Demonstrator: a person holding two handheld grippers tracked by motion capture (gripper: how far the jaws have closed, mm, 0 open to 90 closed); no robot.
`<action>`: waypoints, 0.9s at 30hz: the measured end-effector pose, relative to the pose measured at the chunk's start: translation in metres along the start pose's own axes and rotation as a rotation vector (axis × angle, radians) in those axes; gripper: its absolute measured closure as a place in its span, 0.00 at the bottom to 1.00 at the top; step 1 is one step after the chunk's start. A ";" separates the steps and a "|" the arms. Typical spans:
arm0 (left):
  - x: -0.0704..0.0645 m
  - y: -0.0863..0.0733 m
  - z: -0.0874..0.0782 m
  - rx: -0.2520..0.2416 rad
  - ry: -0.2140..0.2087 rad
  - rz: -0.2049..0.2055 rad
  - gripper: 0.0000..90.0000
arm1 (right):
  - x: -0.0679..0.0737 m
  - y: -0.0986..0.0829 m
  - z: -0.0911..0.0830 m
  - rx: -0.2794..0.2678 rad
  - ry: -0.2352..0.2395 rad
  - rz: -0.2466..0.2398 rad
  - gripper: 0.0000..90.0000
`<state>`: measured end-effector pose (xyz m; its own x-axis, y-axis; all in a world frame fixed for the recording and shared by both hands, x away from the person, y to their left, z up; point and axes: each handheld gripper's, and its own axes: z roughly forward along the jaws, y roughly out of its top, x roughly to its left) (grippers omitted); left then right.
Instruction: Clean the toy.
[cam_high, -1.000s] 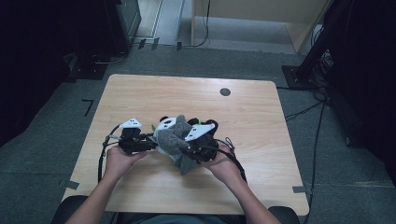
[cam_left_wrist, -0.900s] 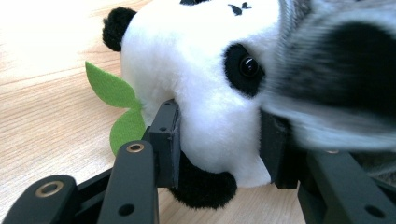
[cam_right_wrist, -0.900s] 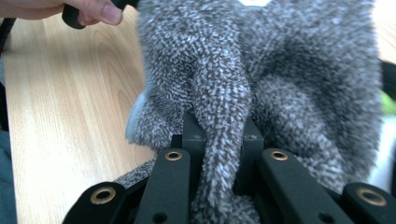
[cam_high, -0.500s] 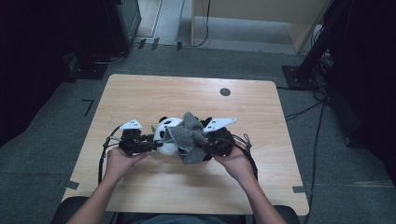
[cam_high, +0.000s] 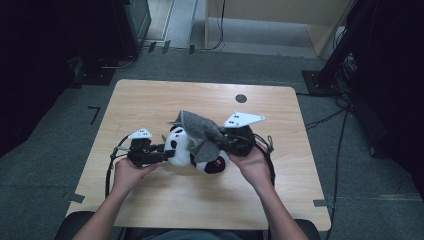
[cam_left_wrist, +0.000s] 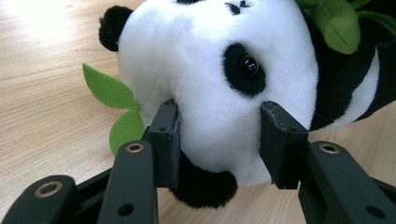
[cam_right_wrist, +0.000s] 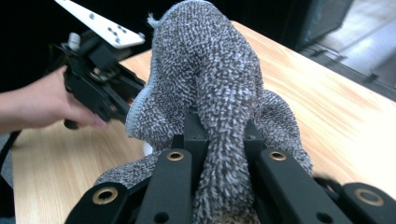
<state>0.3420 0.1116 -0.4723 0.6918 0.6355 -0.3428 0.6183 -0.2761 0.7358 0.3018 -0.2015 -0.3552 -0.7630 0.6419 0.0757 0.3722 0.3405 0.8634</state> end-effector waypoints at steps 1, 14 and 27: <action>0.000 0.000 0.000 0.001 0.001 -0.001 0.60 | 0.003 0.003 0.006 -0.003 0.009 -0.010 0.90; -0.001 0.000 0.000 0.012 0.001 0.007 0.60 | 0.026 -0.020 0.093 0.195 0.096 -0.072 0.90; 0.002 0.000 0.000 0.014 -0.007 -0.004 0.61 | 0.029 -0.032 0.081 0.322 0.163 -0.120 0.90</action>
<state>0.3430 0.1127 -0.4727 0.6922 0.6313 -0.3497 0.6258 -0.2836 0.7266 0.3107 -0.1385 -0.4209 -0.8757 0.4754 0.0847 0.4026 0.6220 0.6716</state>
